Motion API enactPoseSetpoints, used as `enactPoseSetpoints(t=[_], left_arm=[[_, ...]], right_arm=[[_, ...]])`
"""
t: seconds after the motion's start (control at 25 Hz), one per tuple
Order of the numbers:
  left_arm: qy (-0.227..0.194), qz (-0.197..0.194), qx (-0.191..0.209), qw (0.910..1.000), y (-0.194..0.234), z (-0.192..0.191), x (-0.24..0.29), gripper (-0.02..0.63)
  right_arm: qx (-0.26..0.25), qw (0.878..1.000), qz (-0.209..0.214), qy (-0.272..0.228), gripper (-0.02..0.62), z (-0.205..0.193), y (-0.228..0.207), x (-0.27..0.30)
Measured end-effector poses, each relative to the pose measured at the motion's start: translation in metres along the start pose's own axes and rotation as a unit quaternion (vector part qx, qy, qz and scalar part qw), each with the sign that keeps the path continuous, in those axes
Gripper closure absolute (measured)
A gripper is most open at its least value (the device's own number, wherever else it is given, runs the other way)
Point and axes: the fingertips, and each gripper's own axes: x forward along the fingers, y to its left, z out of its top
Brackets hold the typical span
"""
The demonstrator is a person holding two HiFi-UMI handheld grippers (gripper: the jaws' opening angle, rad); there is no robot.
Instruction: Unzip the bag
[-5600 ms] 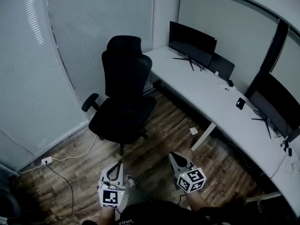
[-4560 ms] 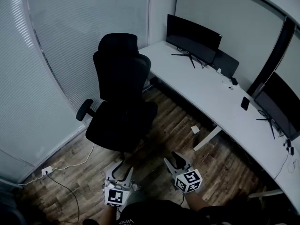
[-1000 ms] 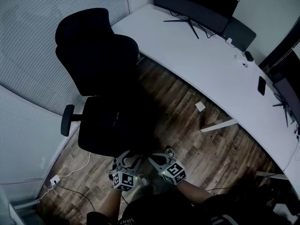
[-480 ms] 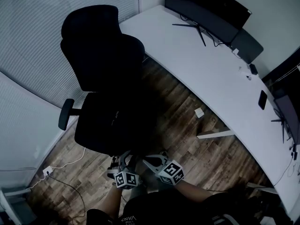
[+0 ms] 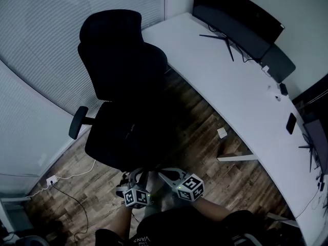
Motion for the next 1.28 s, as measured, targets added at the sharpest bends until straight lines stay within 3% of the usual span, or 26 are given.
enactPoseSetpoints(t=[0.52, 1.28], left_arm=[[0.016, 0.029, -0.032, 0.9990, 0.014, 0.007, -0.007, 0.534], [0.038, 0.060, -0.070, 0.9950, 0.024, 0.005, -0.010, 0.541]], right_arm=[[-0.009, 0.999, 0.036, 0.015, 0.551, 0.023, -0.011, 0.004], [-0.014, 1.000, 0.015, 0.006, 0.551, 0.067, -0.067, -0.002]])
